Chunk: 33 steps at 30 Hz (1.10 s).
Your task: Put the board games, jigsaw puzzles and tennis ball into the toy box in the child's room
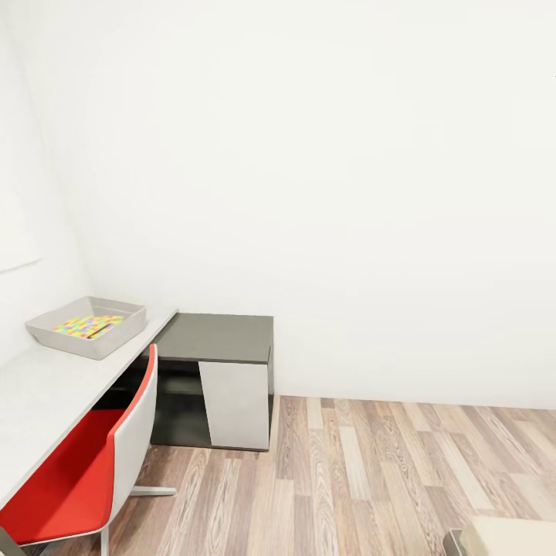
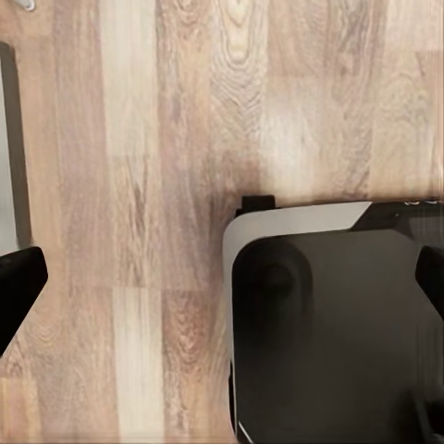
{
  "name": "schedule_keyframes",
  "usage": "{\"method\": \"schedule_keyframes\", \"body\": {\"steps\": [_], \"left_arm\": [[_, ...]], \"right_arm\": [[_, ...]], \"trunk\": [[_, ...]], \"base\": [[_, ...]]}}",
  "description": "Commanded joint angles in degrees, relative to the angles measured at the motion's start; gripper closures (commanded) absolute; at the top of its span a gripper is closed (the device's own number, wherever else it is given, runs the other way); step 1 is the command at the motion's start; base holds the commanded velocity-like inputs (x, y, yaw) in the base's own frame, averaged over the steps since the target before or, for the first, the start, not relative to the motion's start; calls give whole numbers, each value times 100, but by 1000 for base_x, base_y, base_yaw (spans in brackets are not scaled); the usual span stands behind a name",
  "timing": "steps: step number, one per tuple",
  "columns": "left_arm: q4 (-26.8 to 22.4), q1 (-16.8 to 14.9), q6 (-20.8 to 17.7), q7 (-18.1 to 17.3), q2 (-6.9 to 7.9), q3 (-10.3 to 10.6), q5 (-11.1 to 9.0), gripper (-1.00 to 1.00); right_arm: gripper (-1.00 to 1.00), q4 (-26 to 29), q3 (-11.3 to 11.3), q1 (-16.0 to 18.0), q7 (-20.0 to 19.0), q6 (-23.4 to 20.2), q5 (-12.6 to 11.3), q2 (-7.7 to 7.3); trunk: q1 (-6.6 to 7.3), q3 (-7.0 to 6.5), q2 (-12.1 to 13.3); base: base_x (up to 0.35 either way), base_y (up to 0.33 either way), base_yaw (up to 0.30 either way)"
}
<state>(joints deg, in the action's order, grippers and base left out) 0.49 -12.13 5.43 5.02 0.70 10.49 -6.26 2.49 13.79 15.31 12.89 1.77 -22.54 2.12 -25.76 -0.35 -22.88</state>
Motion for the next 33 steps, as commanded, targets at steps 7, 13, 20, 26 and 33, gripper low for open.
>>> {"method": "schedule_keyframes", "body": {"steps": [7,13,20,26,33], "left_arm": [[3,87,23,2,-10,50,-47,-100],[-8,126,49,0,-1,59,-16,-100],[-6,131,50,-1,-29,67,-20,-100],[-6,132,54,-1,-4,63,-10,-100],[-5,132,53,-1,-19,67,-7,-100]], "right_arm": [[-100,-9,31,-34,-86,63,-84,19],[-100,-16,17,-250,-76,115,-69,-111],[-100,-20,26,-460,-76,119,-71,-160],[-100,-13,23,-504,-76,121,-67,-168],[-100,-12,25,-511,-76,121,-66,-166]], "trunk": [[-2,2,-4],[-2,2,-4],[-2,2,-4],[-2,2,-4],[-2,2,-4]], "base": [[0,0,0],[0,0,0],[0,0,0],[0,0,0],[0,0,0]]}}
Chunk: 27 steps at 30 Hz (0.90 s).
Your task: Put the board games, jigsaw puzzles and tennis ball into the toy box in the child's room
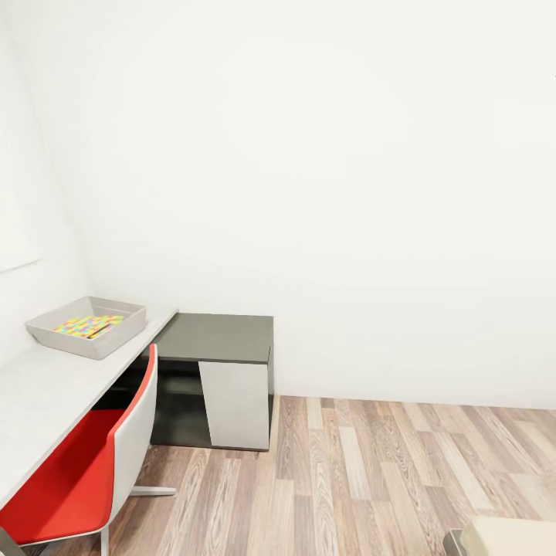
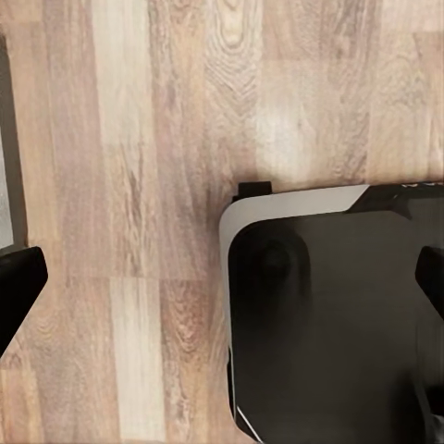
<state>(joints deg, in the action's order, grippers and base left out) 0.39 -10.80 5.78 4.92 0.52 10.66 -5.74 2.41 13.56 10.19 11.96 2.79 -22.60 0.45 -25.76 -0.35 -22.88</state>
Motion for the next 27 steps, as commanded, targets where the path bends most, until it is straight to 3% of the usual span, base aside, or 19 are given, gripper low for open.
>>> {"method": "schedule_keyframes", "body": {"steps": [1,27], "left_arm": [[5,-1,18,8,-2,50,-59,-100],[5,-1,20,8,1,50,-58,-100]], "right_arm": [[-100,-4,49,1,16,20,-60,3],[-100,-4,50,1,16,20,-60,-1]], "trunk": [[-2,2,-4],[-2,2,-4]], "base": [[0,0,0],[0,0,0]]}}
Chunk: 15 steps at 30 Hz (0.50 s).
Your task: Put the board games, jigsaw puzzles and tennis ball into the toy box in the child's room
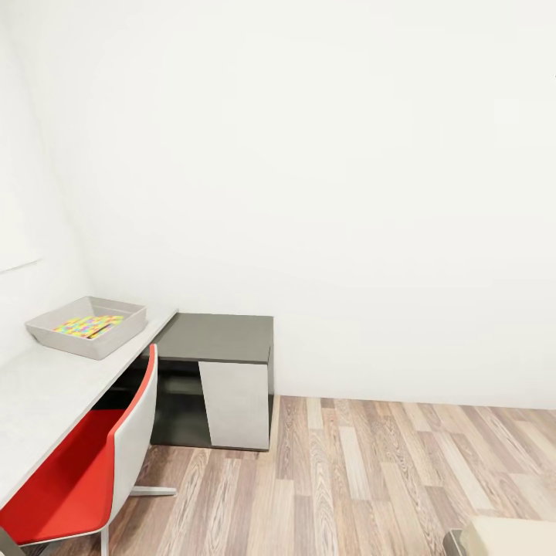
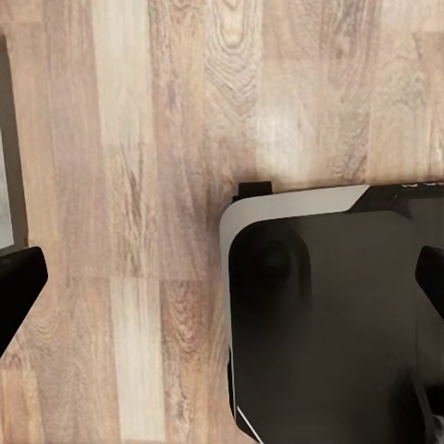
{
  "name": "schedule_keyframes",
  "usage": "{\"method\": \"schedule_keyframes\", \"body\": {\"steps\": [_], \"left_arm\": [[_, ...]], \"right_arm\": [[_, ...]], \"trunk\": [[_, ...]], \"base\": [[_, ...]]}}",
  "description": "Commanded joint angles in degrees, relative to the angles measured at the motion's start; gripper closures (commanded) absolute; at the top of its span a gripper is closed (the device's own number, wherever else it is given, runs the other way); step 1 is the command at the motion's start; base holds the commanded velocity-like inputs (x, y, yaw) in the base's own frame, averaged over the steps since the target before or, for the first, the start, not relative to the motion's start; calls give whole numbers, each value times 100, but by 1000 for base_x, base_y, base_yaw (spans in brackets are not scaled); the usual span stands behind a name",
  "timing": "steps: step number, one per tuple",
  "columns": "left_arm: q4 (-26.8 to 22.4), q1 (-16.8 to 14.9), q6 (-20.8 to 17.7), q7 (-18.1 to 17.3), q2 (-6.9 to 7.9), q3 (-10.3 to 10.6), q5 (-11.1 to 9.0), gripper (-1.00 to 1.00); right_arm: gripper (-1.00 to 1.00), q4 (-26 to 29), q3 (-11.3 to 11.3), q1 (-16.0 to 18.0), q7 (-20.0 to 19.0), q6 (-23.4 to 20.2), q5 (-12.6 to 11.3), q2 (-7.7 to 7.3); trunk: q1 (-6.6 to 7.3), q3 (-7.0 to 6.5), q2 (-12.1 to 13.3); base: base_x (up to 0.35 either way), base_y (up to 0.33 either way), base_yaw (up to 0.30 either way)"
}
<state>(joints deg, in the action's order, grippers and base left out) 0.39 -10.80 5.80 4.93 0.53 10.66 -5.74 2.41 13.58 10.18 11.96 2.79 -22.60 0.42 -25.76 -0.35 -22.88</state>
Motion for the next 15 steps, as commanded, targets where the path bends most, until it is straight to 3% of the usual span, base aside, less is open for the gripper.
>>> {"method": "schedule_keyframes", "body": {"steps": [1,15], "left_arm": [[4,-1,18,8,-1,50,-59,-100],[4,-1,18,8,-1,50,-59,-100]], "right_arm": [[-100,-4,48,1,17,20,-60,2],[-100,-4,49,1,17,20,-60,2]], "trunk": [[-2,2,-4],[-2,2,-4]], "base": [[0,0,0],[0,0,0]]}}
